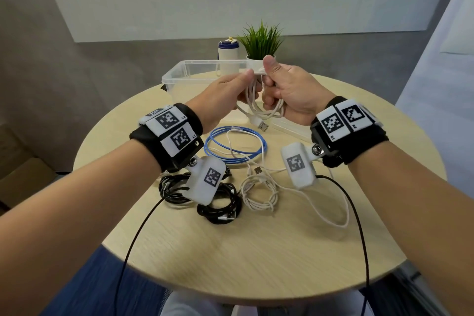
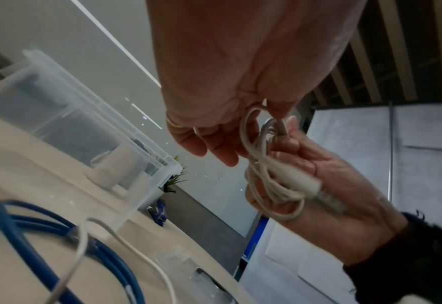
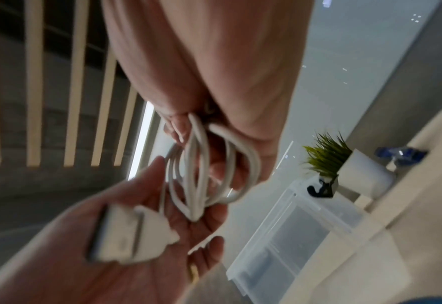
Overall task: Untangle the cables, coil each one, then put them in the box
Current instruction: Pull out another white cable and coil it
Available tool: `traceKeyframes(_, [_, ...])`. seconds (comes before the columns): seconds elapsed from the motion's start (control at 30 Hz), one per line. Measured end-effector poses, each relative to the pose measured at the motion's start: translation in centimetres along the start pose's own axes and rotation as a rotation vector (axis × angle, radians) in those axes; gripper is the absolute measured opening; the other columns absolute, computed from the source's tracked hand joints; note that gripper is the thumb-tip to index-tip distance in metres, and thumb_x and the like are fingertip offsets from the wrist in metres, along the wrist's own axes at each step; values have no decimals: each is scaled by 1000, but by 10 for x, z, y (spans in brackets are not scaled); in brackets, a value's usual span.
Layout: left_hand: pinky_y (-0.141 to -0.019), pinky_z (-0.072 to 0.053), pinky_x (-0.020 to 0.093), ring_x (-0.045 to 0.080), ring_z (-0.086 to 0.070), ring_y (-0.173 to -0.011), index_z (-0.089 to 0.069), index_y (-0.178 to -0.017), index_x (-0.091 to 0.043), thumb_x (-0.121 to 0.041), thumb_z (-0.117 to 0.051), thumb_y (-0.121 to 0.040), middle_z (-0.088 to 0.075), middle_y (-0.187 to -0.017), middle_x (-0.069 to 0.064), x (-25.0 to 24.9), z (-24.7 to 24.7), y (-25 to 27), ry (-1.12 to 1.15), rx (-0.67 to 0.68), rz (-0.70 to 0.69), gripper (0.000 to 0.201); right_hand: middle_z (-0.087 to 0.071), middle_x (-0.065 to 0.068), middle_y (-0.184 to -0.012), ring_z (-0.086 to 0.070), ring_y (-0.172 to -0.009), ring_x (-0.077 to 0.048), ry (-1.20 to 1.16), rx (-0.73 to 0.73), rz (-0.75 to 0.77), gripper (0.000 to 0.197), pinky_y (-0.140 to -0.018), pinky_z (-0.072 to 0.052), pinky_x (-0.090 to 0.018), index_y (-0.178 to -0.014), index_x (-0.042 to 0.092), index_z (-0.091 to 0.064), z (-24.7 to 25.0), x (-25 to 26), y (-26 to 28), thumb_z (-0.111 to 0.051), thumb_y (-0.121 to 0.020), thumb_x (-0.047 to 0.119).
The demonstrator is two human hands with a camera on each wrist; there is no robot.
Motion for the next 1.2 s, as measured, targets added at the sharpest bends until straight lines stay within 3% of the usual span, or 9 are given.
traceKeyframes(0.1, [-75,-36,33,13,-49,-71,-54,-81,-16,-33,-31,-103,-54,-74,-2,3,-1,-2,92,-19,51,36,-33,6,-46,-32,-47,-11,97,-43,44,43,-52,-37,-22,-67,14,-42,-1,0,-2,-38,-99,43])
traceKeyframes(0.2, [-67,-39,28,13,-47,-59,-48,-76,-15,-29,-33,-103,-46,-61,-2,5,-6,-3,257,-30,92,35,-40,4,-50,-36,-47,-9,240,-87,110,39,-52,-35,-23,-74,13,-49,-1,-2,-5,-36,-101,37])
traceKeyframes(0.37, [-52,-33,23,8,-36,-50,-50,-80,-18,-30,-36,-103,-37,-48,-11,13,-4,-8,337,-150,140,30,-54,-1,-66,-47,-57,-10,415,-88,191,26,-54,-40,-24,-102,18,-62,0,-10,0,-39,-102,29])
traceKeyframes(0.5, [-47,-34,22,7,-38,-47,-52,-86,-18,-36,-38,-101,-39,-51,-10,20,-2,-9,279,-188,149,27,-59,-3,-71,-52,-57,-7,391,-56,143,29,-50,-39,-21,-109,-1,-62,3,-15,2,-44,-101,19])
traceKeyframes(0.67, [-44,-37,20,6,-36,-46,-52,-77,-20,-37,-41,-100,-37,-54,-7,18,-1,-5,248,-166,144,31,-57,-11,-68,-50,-59,-19,519,-51,157,38,-50,-42,-27,-96,-10,-65,1,-20,-1,-52,-97,25])
traceKeyframes(0.8, [-42,-35,19,6,-35,-44,-47,-73,-18,-34,-41,-100,-35,-51,-9,16,-1,-5,266,-171,140,32,-59,-4,-65,-53,-53,-9,517,-83,166,30,-50,-44,-24,-96,-10,-66,1,-17,-3,-55,-96,18])
traceKeyframes(0.97, [-48,-42,21,10,-45,-55,-54,-81,-16,-20,-47,-99,-46,-60,-4,15,-2,-4,290,-188,131,20,-61,-6,-64,-54,-48,-8,373,-175,176,17,-47,-44,-21,-86,3,-68,3,-6,-2,-57,-94,13])
traceKeyframes(1.1, [-66,-52,32,18,-55,-63,-51,-84,-10,-18,-44,-100,-51,-70,6,23,-11,0,398,-100,313,19,-62,-5,-66,-57,-53,-11,242,-259,180,18,-50,-44,-23,-80,9,-64,5,-1,-4,-55,-95,10])
traceKeyframes(1.2, [-57,-47,24,16,-54,-58,-48,-83,-10,-12,-37,-101,-51,-70,6,26,-15,2,360,-114,334,22,-58,-3,-68,-56,-57,-12,133,-209,104,19,-53,-41,-23,-82,11,-59,0,-5,-3,-48,-98,9])
Point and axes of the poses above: each hand's wrist, its own y-axis away from the middle knuckle, its own z-axis out of the back of the hand, x = y × z, the point moved 4 cm from there along -y, towards the middle knuckle
